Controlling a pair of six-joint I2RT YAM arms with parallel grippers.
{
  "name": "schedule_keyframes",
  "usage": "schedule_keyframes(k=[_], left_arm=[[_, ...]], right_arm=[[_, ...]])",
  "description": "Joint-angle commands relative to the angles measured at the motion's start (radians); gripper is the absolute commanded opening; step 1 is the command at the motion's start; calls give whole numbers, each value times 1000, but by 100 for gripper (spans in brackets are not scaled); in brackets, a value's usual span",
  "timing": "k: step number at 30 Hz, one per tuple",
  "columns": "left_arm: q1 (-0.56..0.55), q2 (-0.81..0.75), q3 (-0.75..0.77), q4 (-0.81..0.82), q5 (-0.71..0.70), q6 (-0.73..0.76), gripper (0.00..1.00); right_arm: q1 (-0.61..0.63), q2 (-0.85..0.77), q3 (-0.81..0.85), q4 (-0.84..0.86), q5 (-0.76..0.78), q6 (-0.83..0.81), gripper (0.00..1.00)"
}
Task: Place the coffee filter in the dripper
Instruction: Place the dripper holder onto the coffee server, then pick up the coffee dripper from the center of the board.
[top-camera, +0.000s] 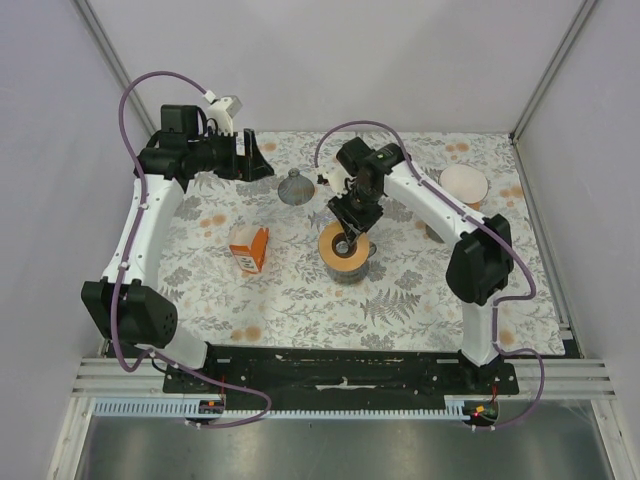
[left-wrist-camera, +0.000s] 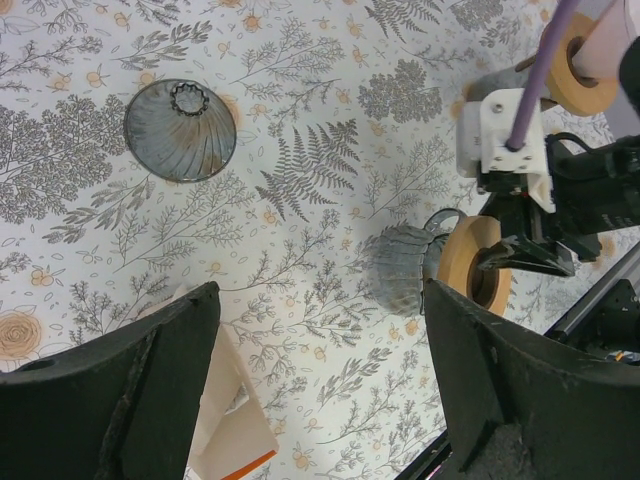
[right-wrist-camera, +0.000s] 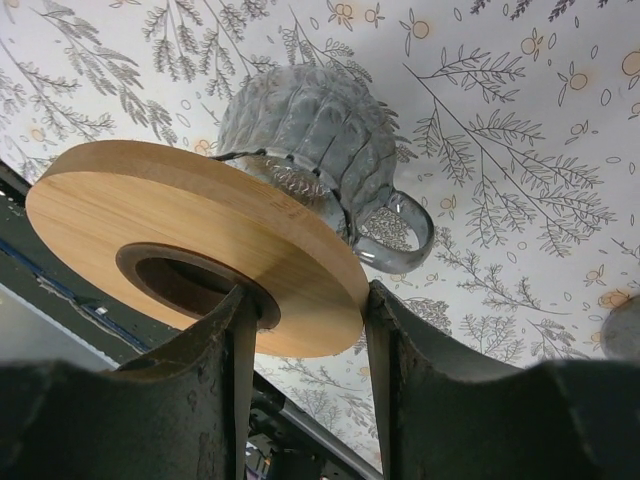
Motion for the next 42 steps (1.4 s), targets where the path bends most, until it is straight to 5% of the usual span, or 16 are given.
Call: schedule_keyframes(k=[1, 7, 11, 12, 19, 24, 28, 33, 42], left_arm=[[-2, -19, 9, 16, 23, 41, 88], [-2, -17, 14, 10, 32, 41, 87], [-2, -15, 18, 5, 39, 45, 87], [-2, -12, 14, 5, 38, 47, 87], [-27, 11, -28, 57, -129, 62, 85], [-155, 92, -28, 123, -413, 180, 65], [-255, 219, 35, 152, -589, 262, 63], [-260, 463, 262, 100, -665, 249, 48], [-261, 705, 506, 51, -671, 214, 41]], right_arm=[[4, 57, 76, -36, 38, -19, 13], [6, 85, 82, -30, 88, -29, 36], [13, 83, 77, -30, 76, -40, 94], [18, 77, 76, -21, 78, -43, 98], [23, -38, 51, 102, 124, -28, 98], [20, -217, -74, 318, 163, -20, 98], [13, -337, -199, 470, 209, -10, 98], [6, -444, -327, 570, 262, 7, 98], [-11, -524, -459, 624, 279, -2, 98]])
